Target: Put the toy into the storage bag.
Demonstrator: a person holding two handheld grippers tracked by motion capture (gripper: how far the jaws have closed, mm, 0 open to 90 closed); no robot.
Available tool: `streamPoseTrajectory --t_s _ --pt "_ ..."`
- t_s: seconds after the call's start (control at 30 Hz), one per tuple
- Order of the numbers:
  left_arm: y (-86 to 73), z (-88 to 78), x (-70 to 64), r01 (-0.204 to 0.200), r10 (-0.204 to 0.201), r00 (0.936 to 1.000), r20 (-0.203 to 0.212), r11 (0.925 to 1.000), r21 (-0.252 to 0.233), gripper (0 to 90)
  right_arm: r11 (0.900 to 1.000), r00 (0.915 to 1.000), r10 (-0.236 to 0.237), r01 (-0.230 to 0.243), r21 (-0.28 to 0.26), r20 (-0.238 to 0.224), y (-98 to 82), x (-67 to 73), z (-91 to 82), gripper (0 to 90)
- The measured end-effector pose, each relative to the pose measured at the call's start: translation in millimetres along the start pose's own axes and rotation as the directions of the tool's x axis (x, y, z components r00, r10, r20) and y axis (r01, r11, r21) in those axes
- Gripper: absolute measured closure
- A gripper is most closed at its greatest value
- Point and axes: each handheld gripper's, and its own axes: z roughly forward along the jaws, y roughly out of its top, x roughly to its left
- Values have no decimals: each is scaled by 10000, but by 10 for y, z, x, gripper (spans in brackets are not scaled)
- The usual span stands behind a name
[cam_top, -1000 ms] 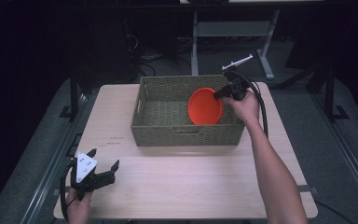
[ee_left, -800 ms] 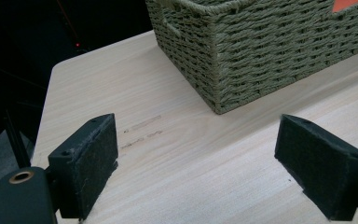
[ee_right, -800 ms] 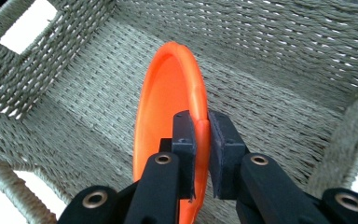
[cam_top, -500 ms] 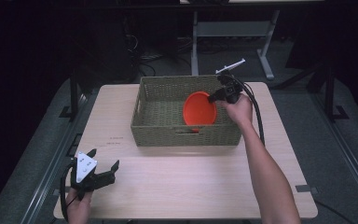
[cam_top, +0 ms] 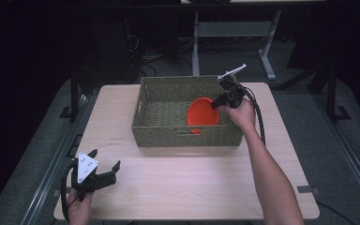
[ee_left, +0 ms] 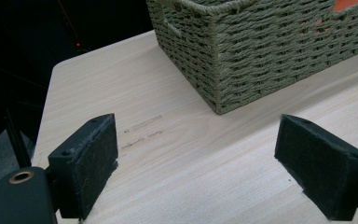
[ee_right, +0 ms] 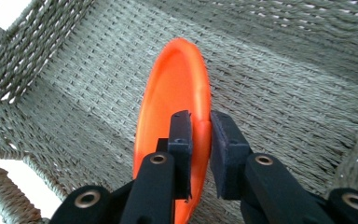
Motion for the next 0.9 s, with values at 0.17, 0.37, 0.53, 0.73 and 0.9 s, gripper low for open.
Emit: streamPoseTrajectory --t_s 0.17,0.37,0.53,0.73,0.9 --pt "-5 4 13 54 -54 10000 -9 10000 8 127 10000 10000 39 -39 -35 9 -18 -27 -48 759" --pt "-2 5 4 36 -36 10000 -24 10000 -17 127 10000 10000 49 -50 41 29 -55 -46 -46 719" --pt "-4 4 12 34 -33 10000 -64 10000 38 127 9998 9999 128 -129 162 68 -120 -94 -36 691" --pt "-2 8 -1 40 -40 10000 -43 10000 0 127 9989 9997 212 -216 421 92 -176 -131 -43 628" --pt "3 10 -3 -84 84 10000 -29 9999 101 127 9995 9994 287 -284 110 -208 -224 -147 -114 586"
